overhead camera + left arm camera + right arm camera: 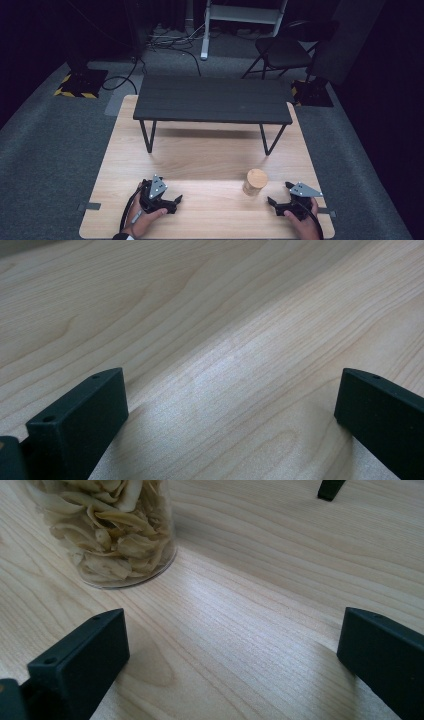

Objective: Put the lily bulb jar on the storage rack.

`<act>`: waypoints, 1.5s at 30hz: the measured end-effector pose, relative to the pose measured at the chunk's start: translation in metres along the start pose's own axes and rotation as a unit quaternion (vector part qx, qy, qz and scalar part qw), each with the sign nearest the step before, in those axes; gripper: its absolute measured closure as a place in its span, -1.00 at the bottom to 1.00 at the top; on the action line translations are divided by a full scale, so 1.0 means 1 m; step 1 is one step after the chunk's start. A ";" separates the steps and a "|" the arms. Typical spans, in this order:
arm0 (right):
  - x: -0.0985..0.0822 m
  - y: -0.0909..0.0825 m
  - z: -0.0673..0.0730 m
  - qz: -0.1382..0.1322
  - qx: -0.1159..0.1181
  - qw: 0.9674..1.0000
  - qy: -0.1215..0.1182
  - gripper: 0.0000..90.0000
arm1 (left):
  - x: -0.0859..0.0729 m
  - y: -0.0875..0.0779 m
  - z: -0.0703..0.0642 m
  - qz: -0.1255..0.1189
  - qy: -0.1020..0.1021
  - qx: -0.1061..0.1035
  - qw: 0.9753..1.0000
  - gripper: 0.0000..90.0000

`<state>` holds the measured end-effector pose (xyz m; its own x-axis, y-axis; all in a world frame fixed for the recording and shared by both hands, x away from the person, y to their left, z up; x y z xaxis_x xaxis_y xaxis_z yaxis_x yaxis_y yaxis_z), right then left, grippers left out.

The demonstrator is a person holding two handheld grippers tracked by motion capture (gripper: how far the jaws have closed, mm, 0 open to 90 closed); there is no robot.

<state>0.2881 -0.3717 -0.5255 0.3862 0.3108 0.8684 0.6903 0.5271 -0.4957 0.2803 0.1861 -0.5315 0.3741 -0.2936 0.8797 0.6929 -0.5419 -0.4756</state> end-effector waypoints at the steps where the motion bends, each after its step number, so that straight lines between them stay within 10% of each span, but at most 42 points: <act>1: 0.000 0.000 0.000 0.000 0.000 1.000 0.000 -1.00 | 0.000 0.000 0.000 0.000 0.000 0.000 1.000 -0.99; 33: 0.004 0.000 -0.002 0.011 0.011 1.000 -0.006 -1.00 | 0.000 0.000 0.000 0.000 0.000 0.000 1.000 -0.99; 37: 0.010 -0.001 0.003 0.014 0.053 0.997 -0.051 -0.96 | 0.000 0.000 0.000 0.000 0.000 0.000 1.000 -0.99; 45: 0.034 0.003 0.011 -0.006 0.097 0.994 -0.055 -0.96 | 0.000 0.000 0.000 0.000 0.000 -0.001 1.000 -0.99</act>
<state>0.2960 -0.3511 -0.4977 0.3011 0.3825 0.8735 0.5601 0.6705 -0.4866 0.2806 0.1862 -0.5313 0.3741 -0.2942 0.8795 0.6921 -0.5426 -0.4759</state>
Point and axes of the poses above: each handheld gripper's, and its own axes: y roughly forward along the jaws, x roughly out of its top, z roughly to its left, the point moved 8 cm from there along y, roughly forward along the jaws, and after that the axes turned 5 degrees about -z, right-handed, at the moved point
